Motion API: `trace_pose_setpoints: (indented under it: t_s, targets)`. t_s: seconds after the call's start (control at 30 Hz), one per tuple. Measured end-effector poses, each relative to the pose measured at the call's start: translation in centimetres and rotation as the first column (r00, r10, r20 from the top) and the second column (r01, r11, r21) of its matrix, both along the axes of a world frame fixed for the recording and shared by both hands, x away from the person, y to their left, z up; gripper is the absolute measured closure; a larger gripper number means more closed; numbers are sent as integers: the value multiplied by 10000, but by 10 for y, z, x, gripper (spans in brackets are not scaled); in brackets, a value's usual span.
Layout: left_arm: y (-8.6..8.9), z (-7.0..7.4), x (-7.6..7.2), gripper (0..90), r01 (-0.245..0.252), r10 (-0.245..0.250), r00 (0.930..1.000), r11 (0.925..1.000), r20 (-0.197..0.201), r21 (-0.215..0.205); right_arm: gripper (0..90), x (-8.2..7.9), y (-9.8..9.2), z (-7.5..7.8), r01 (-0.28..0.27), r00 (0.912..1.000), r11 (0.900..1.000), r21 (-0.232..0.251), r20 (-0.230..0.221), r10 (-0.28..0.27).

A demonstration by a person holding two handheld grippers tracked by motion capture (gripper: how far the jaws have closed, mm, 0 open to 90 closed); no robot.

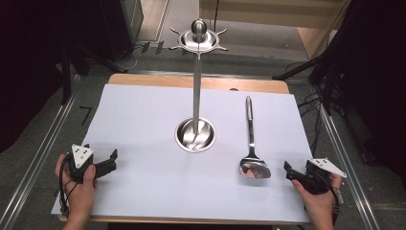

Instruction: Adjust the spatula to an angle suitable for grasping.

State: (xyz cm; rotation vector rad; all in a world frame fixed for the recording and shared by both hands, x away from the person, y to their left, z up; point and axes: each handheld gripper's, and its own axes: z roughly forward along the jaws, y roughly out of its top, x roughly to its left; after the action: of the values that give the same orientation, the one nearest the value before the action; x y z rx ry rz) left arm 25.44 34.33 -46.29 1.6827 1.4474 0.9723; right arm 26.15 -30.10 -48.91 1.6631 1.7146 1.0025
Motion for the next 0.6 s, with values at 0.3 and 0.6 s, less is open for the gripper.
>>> trace_pose_setpoints:
  t_s: [0.3, 0.6]
  targets:
    - [0, 0, -1, 66, 8, -8, 10000, 10000, 71, -38, 145, 0, 1, 1, 104, 9999, 9998, -151, 72, -103]
    - [0, 0, -2, 66, 24, -23, 9999, 10000, 148, -84, 147, 1, 3, 4, 211, 9998, 9997, -99, 72, -210]
